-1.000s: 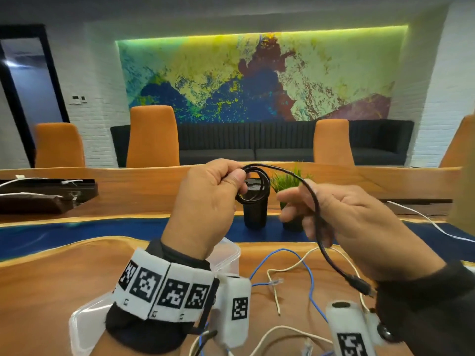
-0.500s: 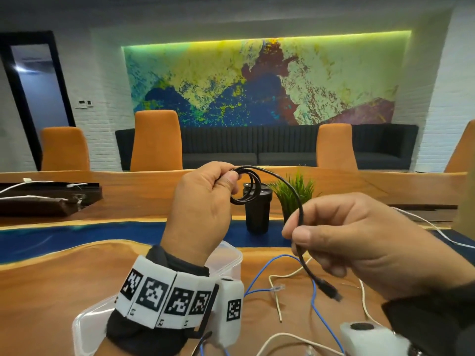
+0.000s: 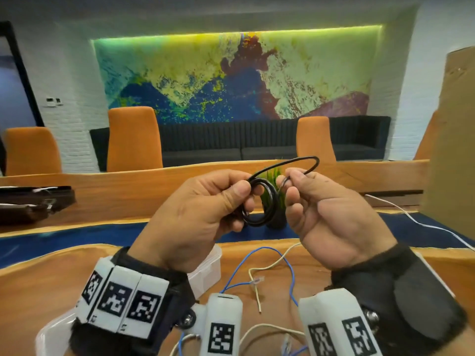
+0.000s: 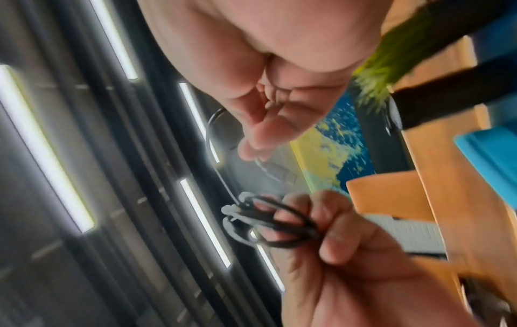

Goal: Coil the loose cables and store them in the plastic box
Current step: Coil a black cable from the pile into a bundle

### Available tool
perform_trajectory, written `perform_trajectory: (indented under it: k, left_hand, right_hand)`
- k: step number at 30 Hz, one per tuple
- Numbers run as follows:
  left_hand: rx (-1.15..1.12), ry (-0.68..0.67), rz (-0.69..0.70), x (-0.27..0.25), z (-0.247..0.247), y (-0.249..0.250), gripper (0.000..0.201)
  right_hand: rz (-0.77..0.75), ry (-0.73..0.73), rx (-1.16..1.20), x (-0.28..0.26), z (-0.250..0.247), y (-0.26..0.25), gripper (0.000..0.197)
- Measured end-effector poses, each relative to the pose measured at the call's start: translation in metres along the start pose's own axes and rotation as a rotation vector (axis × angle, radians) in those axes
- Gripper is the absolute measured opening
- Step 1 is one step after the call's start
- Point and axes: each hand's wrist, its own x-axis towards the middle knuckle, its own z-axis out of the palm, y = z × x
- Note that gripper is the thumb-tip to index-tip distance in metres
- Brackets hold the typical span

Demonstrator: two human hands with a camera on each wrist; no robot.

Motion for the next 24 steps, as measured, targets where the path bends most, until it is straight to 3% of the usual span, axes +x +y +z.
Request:
perform_trajectory:
  k: [3, 11, 17, 20, 22, 24]
  left_hand:
    - [-0.015, -0.002, 0.014, 0.001, 0.001, -0.003, 0.020]
    - [0.056, 0.041, 0.091, 0.003, 0.002, -0.008, 0.022]
    - [0.142, 0.165, 0.202, 0.004, 0.002, -0.010, 0.021]
    - [0.282, 0.206, 0.287, 0.003, 0.006, -0.008, 0.021]
    - [0.421, 0.227, 0.337, 0.003, 0.007, -0.007, 0.020]
    - [0.520, 0.251, 0.379, 0.003, 0.007, -0.008, 0.019]
  right_hand:
    - [0.100, 0.006, 0.109, 0.000, 0.002, 0.005, 0.026]
    - [0.245, -0.013, 0.201, -0.003, 0.006, 0.006, 0.014]
    - [0.279, -0.300, 0.017, -0.004, 0.000, 0.016, 0.034]
    - [0.261, -0.429, -0.098, -0.004, -0.003, 0.021, 0.029]
    - [0.226, -0.433, -0.198, -0.007, -0.001, 0.022, 0.027]
    - [0.166, -0.340, -0.349, -0.009, 0.002, 0.019, 0.021]
